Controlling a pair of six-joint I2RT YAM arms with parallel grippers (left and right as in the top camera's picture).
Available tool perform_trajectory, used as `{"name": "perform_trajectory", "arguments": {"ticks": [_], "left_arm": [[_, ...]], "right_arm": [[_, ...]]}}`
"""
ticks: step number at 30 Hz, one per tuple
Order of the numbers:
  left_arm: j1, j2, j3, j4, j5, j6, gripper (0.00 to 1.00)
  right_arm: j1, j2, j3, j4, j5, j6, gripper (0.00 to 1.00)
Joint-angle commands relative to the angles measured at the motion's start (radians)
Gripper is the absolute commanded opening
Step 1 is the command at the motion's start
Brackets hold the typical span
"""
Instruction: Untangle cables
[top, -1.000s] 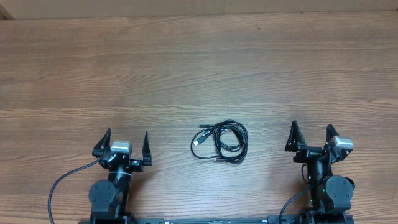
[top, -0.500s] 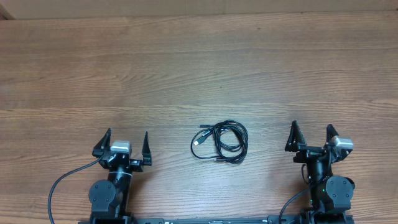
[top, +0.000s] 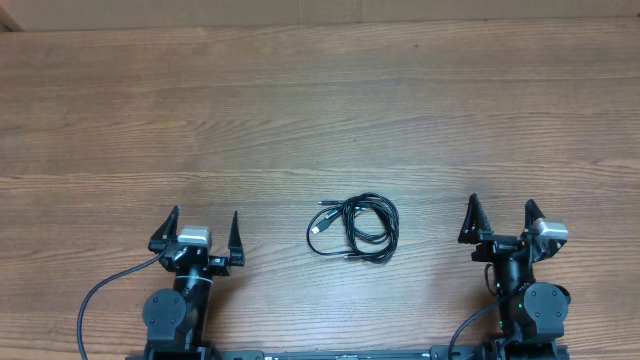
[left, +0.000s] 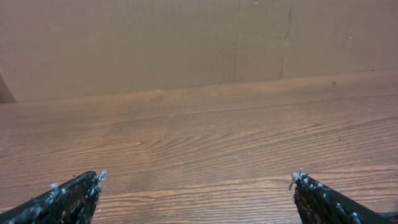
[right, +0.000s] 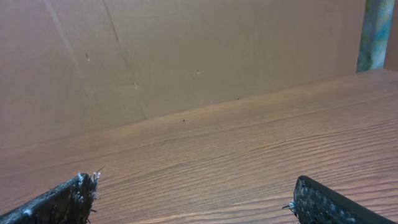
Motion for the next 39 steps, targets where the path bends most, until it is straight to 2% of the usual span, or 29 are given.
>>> {"name": "perform_trajectory", "arguments": {"ticks": [1,24,30,39], "left_arm": [[0.004,-0.009,-0.003,-0.003,-0.010,-0.013,1.00],[0.004,-0.009,0.007,0.000,0.014,-0.013,1.00],[0.004,-0.008,0.080,-0.094,0.036,-0.005,1.00],[0.004,0.060,0.321,-0.274,0.112,-0.002,1.00]], "right_arm": [[-0.003,-0.010,-0.010,0.002,-0.001,-0.008,1.00],[-0.003,-0.010,-0.010,0.002,-0.001,-0.008,1.00],[-0.003,-0.010,-0.010,0.002,-0.001,-0.008,1.00],[-0.003,-0.010,-0.010,0.002,-0.001,-0.008,1.00]]}}
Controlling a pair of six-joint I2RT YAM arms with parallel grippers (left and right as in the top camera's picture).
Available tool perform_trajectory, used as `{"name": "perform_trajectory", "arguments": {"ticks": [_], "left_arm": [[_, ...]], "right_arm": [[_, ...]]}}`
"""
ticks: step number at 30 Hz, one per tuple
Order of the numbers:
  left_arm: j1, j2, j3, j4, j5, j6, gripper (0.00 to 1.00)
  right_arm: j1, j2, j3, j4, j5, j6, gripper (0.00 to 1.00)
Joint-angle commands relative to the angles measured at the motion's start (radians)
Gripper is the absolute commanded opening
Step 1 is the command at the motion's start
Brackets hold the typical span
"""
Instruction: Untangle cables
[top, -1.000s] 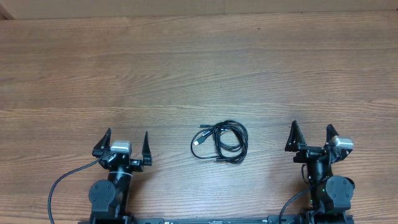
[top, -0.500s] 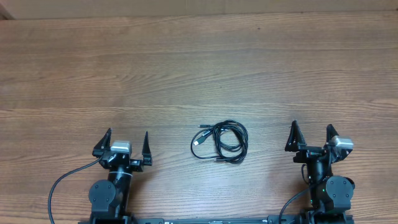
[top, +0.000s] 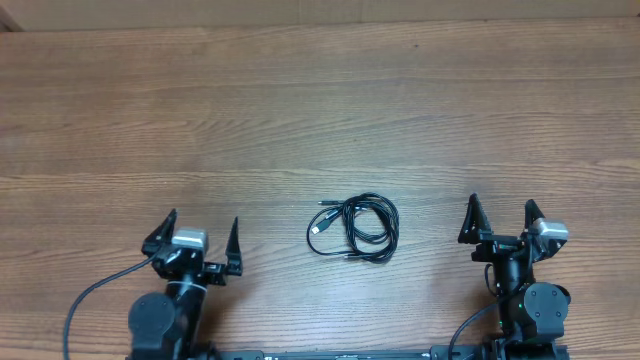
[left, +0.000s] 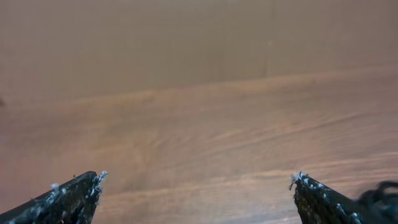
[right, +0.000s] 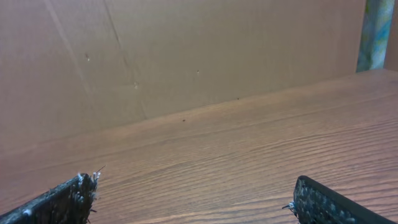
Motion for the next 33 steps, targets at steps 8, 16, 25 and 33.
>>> {"name": "perform_trajectory", "arguments": {"ticks": [8,16,25,33], "left_arm": [[0.004,0.320,0.367,-0.140,0.172,0.019,1.00],[0.004,0.632,0.667,-0.344,0.357,0.110,1.00],[-0.091,1.019,1.081,-0.710,0.367,0.189,1.00],[-0.332,1.249,1.218,-0.820,0.148,0.143,1.00]], "right_arm": [[-0.004,-0.010,-0.010,0.002,-0.001,-0.007,1.00],[-0.004,-0.010,-0.010,0.002,-0.001,-0.007,1.00],[-0.004,-0.010,-0.010,0.002,-0.001,-0.007,1.00],[-0.004,-0.010,-0.010,0.002,-0.001,-0.007,1.00]]}}
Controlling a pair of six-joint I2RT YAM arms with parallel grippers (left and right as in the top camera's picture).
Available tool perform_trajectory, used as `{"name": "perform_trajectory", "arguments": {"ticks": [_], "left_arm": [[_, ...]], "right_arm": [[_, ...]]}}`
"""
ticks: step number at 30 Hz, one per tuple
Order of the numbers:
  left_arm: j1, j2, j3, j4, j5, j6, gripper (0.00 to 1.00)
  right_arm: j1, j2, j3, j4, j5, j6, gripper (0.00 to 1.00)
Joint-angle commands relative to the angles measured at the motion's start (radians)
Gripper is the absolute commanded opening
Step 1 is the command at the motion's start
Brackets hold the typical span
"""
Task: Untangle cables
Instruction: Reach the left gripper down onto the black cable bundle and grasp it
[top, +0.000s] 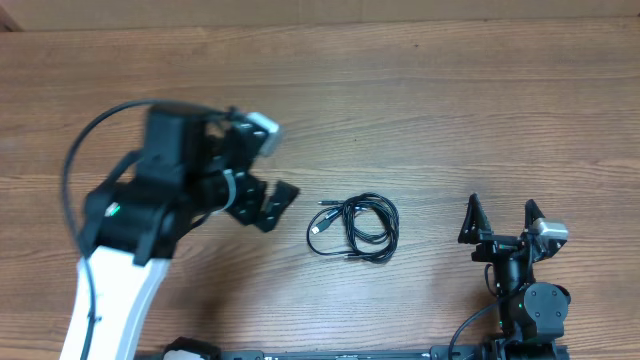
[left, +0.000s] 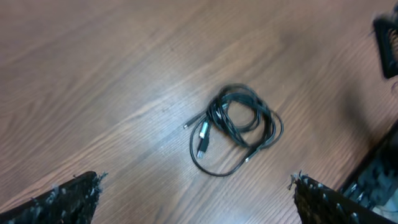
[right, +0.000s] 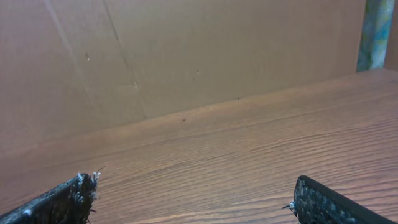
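A tangled bundle of thin black cables (top: 355, 228) lies coiled on the wooden table (top: 420, 100), a plug end sticking out on its left side. The left wrist view looks down on the same bundle (left: 235, 127). My left gripper (top: 268, 206) hangs raised above the table just left of the bundle, open wide and holding nothing (left: 197, 179). The cables lie ahead of its fingertips, apart from them. My right gripper (top: 498, 212) stands open at the near right, to the right of the bundle, with only bare wood between its fingers (right: 193, 186).
A brown cardboard wall (right: 186, 50) closes off the far side of the table. The left arm's own black lead (top: 90, 140) loops out to the left. A dark blurred part of the right arm (left: 387, 37) shows at the left wrist view's right edge.
My left arm has risen from its low spot at the near left, and its gripper now hangs just left of the cable bundle, looking down on it. The cables and the right arm have not moved.
Both grippers first rested open at the near edge, left and right of the coiled cables. Then the left one had turned slightly to the right, its view blurred. Now it is raised and open beside the bundle, which lies unchanged; the right gripper stayed put.
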Motion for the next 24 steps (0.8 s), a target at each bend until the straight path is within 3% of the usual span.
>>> {"name": "perform_trajectory", "arguments": {"ticks": [1,12,24], "left_arm": [[-0.093,0.084,0.040,-0.010,-0.129,-0.035,1.00],[-0.284,0.362,0.040,0.060,-0.183,-0.219,0.99],[-0.343,0.617,0.040,0.167,-0.143,-0.236,1.00]], "right_arm": [[-0.004,-0.010,-0.010,0.003,0.000,-0.008,1.00],[-0.004,-0.010,-0.010,0.003,0.000,-0.008,1.00],[-0.003,-0.010,-0.010,0.003,0.000,-0.008,1.00]]}}
